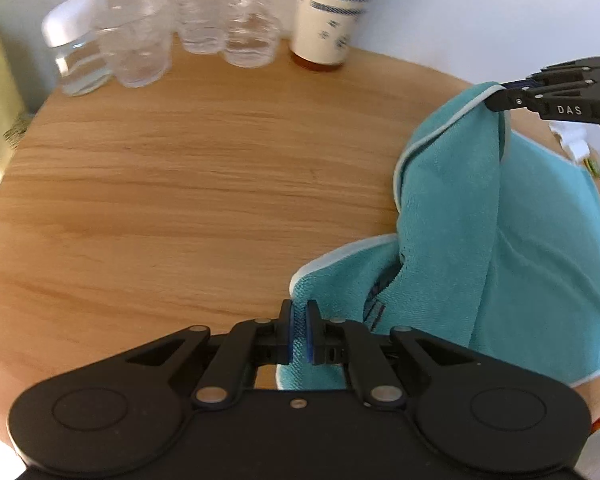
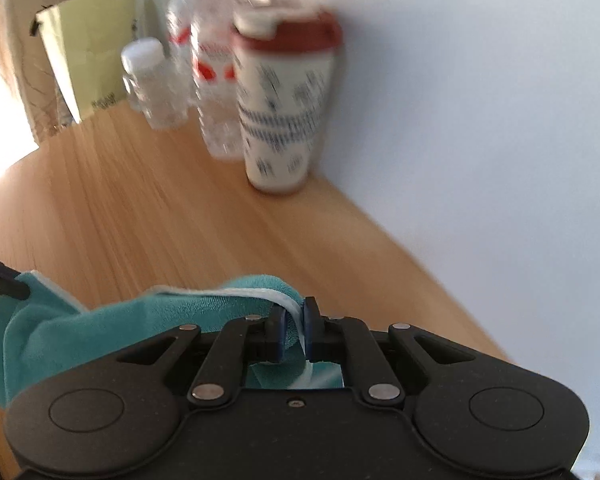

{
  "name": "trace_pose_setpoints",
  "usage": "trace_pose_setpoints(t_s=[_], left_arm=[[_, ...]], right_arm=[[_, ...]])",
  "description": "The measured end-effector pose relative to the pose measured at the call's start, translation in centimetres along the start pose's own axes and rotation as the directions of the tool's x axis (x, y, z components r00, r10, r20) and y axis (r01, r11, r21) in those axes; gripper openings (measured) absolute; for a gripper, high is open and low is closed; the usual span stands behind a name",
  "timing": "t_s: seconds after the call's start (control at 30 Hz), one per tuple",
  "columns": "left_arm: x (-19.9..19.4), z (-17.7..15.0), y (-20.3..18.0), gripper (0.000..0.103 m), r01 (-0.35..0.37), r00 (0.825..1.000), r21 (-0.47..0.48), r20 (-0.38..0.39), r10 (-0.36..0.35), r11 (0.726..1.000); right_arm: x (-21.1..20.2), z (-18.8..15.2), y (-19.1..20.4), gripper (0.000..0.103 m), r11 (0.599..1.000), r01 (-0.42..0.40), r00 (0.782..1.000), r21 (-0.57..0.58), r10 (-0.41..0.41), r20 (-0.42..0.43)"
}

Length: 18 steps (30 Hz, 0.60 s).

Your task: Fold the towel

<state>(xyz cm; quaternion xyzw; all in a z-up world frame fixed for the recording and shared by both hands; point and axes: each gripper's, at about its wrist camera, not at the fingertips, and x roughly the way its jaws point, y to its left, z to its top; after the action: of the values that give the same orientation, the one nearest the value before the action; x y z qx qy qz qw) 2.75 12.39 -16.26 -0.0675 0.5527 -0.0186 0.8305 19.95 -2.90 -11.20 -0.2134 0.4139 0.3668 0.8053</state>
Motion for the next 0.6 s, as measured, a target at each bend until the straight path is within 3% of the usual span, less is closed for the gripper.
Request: trace_pose_setpoints(t_s=[0.2,0.4,0.6], left_arm=[[-0.9,-0.5,0.2,0.005,0.003,0.999,-0.025,0.036,-0.002,1.0],[-3.1,-1.2,1.1,0.005,-0.041,0.995,-0.065,0.089,0.047,0.997],[-7.4,-3.3,4.2,0.005,-0.14,0.964,-0.213,0.194,0.183,0.967]], right_arm=[[-1.9,2.6,1.9,0.008,0.997,0.012,0.996,-0.081,-0.005,0.093],[-3.2,3.9,2.6,0.008,0.995,0.008,0.986,-0.096,0.008,0.165],[-2.4,6.6,4.4,0.008,0.989,-0.076,0.948,-0.129,0.112,0.299]])
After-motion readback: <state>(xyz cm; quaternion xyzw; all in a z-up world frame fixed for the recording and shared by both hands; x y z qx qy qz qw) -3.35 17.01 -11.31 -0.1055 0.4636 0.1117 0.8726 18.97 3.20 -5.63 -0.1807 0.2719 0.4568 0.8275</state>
